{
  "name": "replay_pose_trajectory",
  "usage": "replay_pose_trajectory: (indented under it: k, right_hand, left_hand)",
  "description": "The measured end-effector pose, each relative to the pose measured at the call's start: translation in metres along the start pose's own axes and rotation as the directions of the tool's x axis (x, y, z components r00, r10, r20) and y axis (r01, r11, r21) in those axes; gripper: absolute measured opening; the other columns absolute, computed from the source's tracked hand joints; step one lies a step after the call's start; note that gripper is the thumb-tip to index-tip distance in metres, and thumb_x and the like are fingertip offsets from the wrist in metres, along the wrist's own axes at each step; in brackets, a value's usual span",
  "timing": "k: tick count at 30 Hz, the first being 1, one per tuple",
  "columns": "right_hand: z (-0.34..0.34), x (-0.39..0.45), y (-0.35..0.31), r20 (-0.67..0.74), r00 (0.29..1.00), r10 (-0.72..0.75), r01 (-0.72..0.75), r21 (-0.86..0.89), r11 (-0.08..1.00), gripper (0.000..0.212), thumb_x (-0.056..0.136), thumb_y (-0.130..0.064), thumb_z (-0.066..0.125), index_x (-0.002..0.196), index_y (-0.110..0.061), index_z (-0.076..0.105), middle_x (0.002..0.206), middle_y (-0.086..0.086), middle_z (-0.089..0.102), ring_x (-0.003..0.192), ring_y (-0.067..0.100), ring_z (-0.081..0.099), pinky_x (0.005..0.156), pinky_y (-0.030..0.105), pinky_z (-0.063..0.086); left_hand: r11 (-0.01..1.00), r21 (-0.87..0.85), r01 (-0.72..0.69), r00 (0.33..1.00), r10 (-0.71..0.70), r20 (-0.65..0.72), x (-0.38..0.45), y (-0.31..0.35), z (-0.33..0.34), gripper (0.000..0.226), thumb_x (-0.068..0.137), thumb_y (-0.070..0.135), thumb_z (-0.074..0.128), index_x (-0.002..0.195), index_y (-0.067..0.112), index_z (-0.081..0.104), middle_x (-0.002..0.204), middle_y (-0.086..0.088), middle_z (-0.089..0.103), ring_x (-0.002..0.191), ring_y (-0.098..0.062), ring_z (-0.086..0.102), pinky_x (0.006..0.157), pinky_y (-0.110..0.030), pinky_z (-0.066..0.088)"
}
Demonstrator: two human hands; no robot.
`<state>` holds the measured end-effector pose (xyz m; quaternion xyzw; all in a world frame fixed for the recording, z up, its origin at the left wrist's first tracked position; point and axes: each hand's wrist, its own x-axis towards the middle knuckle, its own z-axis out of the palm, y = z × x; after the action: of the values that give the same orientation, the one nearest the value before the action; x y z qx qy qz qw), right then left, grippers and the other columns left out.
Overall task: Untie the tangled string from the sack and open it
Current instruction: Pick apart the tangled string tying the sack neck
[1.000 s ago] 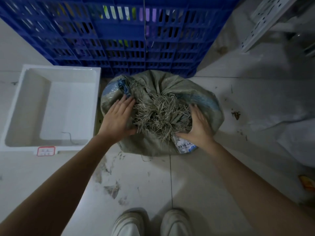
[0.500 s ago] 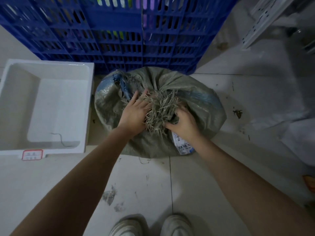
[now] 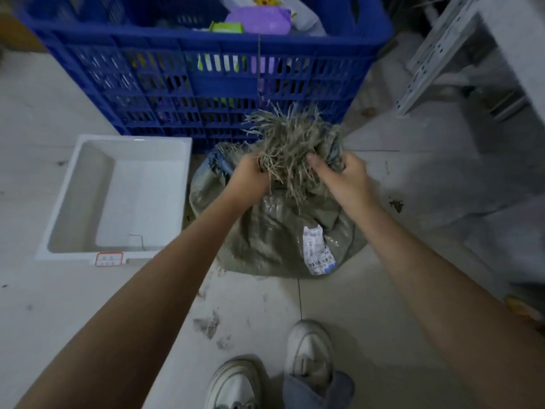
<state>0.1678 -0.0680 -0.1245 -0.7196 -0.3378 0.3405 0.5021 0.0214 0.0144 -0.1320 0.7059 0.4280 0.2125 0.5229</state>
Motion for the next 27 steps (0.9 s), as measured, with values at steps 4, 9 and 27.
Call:
replay_pose_trajectory:
  k: [4,9,27]
  right_hand:
    - [-0.012,-0.004,-0.025,0.020,0.984,0.174,-0.142,0.669,0.729,0.048,0.090,-0.045,0.039,0.120,-0.012,0.057,0.125,0.011,0.059,0.115,0.025,0.054,0.097,0.037,0.044]
    - [-0.024,-0.021,-0.043,0.079,0.995,0.058,-0.084,0.392,0.916,0.007,0.062,-0.011,0.047,0.059,-0.017,0.047,0.051,-0.012,0.056,0.054,0.000,0.053,0.058,0.016,0.038]
    - [-0.020,-0.060,-0.072,0.260,0.966,0.007,-0.037,0.112,0.993,0.036,0.078,-0.031,0.073,0.110,-0.021,0.061,0.102,-0.010,0.069,0.100,0.007,0.065,0.099,0.036,0.050]
  left_hand:
    - [0.998,-0.066,0.007,0.997,-0.012,-0.079,-0.008,0.036,-0.015,0.025,0.091,0.006,0.056,0.069,0.016,0.056,0.066,0.007,0.056,0.062,-0.001,0.052,0.051,-0.005,0.041]
    - [0.985,-0.156,0.071,0.988,-0.091,-0.125,-0.020,0.071,-0.024,0.006,0.093,0.015,0.057,0.092,0.009,0.056,0.071,0.005,0.057,0.054,0.003,0.054,0.042,-0.003,0.041]
    - [0.856,-0.370,0.360,0.889,-0.436,-0.143,-0.047,0.103,-0.030,0.051,0.084,0.047,0.062,0.111,0.004,0.054,0.103,-0.008,0.058,0.091,-0.026,0.056,0.075,-0.036,0.042]
